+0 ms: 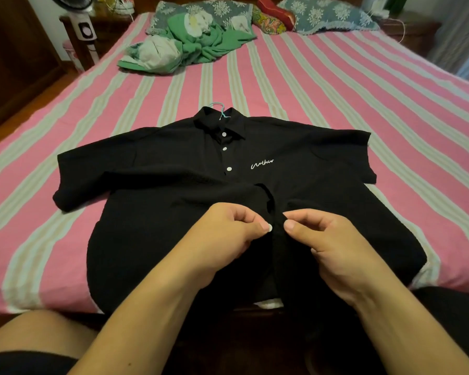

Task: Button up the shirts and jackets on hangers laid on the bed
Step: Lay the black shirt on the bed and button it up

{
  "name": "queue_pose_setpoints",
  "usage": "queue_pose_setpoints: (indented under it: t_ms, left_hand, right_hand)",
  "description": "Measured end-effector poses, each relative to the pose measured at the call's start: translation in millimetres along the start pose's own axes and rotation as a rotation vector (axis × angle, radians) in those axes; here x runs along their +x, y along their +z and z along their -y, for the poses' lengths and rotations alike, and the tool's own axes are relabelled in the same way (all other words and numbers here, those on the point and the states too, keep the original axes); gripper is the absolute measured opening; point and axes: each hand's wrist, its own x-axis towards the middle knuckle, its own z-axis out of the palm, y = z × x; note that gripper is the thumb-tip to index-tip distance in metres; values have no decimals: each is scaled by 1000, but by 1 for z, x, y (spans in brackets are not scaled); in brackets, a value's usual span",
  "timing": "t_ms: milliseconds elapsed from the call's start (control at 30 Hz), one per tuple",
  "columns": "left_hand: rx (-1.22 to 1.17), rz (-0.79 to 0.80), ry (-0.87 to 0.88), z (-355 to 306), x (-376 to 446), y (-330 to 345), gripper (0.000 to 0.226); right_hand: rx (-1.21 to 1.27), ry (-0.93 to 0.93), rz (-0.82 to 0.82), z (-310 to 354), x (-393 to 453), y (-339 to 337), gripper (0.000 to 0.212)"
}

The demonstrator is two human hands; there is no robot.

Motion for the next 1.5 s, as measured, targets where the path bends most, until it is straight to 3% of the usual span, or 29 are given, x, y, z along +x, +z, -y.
queue_pose_setpoints:
  t_ms: [200,567,700,967,1167,1333,1500]
  left_hand:
    - [-41,-10,-32,-2,-2,1,16]
    - [-157,53,-75,-3,-10,2,5]
    - [-189,39,-73,-4,-11,-1,9]
    - [-113,42,-75,-5,-10,-6,11]
    - [-145,169,-120,-7,-8,-9,11]
    - [-249,139,-130,-3,-8,-7,35]
    - [-318,71,-88,3,-9,-5,7]
  right_hand:
    - [-269,-145,-106,3,-12,10,13]
    - [-502,-368,-297,-7,-20,25,27]
    - [-490,-396,-270,-11,-23,28,24]
    - [-121,-114,-1,-3,-23,19,35]
    - [-151,-220,7,-7,-11,17,19]
    - [-309,-339,-82,-12,-11,22,18]
    - [-449,-445,-108,-18,-13,25,22]
